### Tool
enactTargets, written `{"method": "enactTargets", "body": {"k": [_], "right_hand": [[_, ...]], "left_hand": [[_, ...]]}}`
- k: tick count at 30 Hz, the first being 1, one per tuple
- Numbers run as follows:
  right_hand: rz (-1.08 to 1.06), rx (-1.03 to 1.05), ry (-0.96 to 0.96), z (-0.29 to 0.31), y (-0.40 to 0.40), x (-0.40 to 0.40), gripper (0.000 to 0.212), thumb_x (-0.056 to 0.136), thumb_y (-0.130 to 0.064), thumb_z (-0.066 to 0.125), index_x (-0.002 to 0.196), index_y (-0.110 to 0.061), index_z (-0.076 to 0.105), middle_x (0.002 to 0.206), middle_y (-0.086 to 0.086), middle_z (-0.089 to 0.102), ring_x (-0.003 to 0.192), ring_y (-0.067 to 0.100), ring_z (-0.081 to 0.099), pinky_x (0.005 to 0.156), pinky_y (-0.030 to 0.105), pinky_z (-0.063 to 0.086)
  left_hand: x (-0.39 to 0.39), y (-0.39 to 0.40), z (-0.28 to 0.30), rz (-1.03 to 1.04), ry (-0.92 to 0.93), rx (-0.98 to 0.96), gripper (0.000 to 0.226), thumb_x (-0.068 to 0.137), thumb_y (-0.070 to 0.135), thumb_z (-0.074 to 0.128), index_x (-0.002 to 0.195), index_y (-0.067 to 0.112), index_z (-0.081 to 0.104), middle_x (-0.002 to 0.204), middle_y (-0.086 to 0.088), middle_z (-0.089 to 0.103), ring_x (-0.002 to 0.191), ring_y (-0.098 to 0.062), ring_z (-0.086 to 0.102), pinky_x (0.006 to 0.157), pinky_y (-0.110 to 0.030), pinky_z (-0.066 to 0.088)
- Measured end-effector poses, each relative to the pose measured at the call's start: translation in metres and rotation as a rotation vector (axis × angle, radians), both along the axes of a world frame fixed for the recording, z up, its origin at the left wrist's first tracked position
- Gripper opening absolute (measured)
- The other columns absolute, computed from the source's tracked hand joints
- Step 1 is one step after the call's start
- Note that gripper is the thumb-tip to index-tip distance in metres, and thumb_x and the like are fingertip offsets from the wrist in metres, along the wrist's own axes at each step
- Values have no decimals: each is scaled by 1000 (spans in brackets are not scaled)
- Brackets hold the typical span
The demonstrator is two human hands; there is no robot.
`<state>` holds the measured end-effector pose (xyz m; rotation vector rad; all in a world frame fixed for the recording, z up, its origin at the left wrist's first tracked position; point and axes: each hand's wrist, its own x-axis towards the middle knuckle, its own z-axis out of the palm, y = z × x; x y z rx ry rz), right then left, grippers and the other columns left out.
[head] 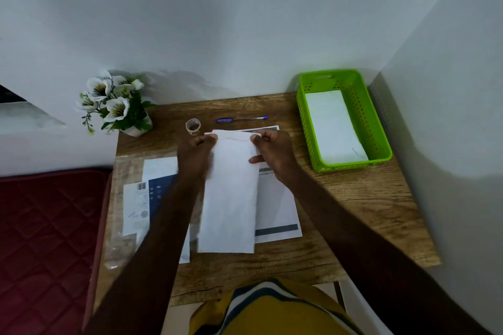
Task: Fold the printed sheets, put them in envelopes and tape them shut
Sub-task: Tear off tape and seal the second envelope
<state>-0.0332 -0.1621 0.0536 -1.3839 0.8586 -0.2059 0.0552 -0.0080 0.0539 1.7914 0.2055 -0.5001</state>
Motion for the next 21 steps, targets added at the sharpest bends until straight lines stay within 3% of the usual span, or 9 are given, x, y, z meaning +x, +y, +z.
{"method": "enactTargets", "body": {"k": [4, 7, 9, 13, 17, 21], "right_hand": [[110, -367, 97, -21, -2, 11, 5, 93, -12, 71, 90, -9, 74, 84, 8, 70, 58, 16, 68, 52, 34, 58], [187, -676, 130, -35, -2, 8, 10, 90, -16, 73, 86, -8, 75, 90, 9, 74, 82, 21, 66, 70, 28, 45], [260, -805, 154, -43, 0, 5, 12, 95, -18, 68, 94, -8, 75, 100, 10, 72, 95, 25, 64, 77, 31, 46], [334, -1006, 170, -48, 5, -5, 23, 100, -18, 60, 117, -9, 72, 120, 10, 68, 115, 27, 61, 89, 34, 50], [409, -1149, 131, -44, 7, -6, 25, 98, -13, 63, 121, -9, 73, 134, 17, 62, 123, 34, 57, 88, 43, 56], [476, -1171, 117, -45, 8, -7, 19, 99, -14, 63, 112, -11, 77, 126, 15, 64, 120, 31, 58, 87, 41, 58]], "left_hand": [[-14, 6, -26, 40, -53, 158, 24, 97, 31, 67, 109, 12, 74, 106, -8, 75, 95, -25, 69, 91, -46, 59], [-22, 8, -35, 11, -202, 302, 22, 96, 32, 69, 101, 13, 77, 95, -5, 77, 84, -21, 72, 87, -45, 61], [-25, 8, -38, -38, -289, 409, 23, 96, 33, 68, 99, 13, 78, 92, -4, 78, 80, -18, 72, 84, -38, 60], [-26, 9, -43, -106, -407, 574, 25, 96, 34, 68, 102, 12, 78, 98, -7, 79, 88, -23, 73, 79, -28, 47], [-25, 11, -42, -155, -489, 654, 27, 92, 36, 72, 107, 13, 72, 106, -8, 74, 94, -26, 70, 84, -38, 55], [-14, 15, -34, -144, -640, 719, 35, 98, 32, 63, 124, 10, 58, 122, -17, 61, 106, -37, 63, 82, -50, 54]]}}
